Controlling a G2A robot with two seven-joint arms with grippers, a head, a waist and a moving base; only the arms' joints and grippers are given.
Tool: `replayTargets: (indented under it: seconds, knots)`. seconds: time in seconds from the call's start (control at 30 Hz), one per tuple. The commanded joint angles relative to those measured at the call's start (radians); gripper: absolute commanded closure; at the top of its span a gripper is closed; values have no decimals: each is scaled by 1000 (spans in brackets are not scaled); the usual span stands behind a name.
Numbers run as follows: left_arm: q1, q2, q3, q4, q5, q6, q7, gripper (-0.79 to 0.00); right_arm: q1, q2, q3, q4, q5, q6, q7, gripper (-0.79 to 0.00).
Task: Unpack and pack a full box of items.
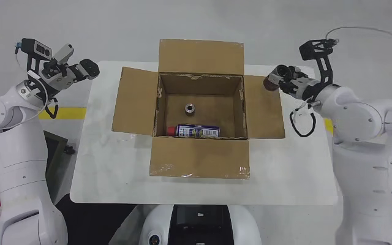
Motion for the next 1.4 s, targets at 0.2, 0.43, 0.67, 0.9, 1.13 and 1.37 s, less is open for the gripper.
replayTargets:
  seconds: [0.2, 0.43, 0.67, 0.9, 1.13, 1.37]
  knots:
    - [0, 0, 0, 0, 0, 0, 0, -785, -42, 14, 57, 18, -50, 28, -29, 0]
    - [0, 0, 0, 0, 0, 0, 0, -785, -85, 24, 115, 86, -72, 18, -112, 0]
    - [0, 0, 0, 0, 0, 0, 0, -785, -135, 32, 161, 145, -80, -1, -208, 0]
    - [0, 0, 0, 0, 0, 0, 0, -785, -180, 39, 187, 200, -112, 1, -264, 0]
    - [0, 0, 0, 0, 0, 0, 0, -785, -215, 43, 182, 248, -152, 25, -284, 0]
    - [0, 0, 0, 0, 0, 0, 0, -785, -259, 43, 173, 251, -168, 62, -293, 0]
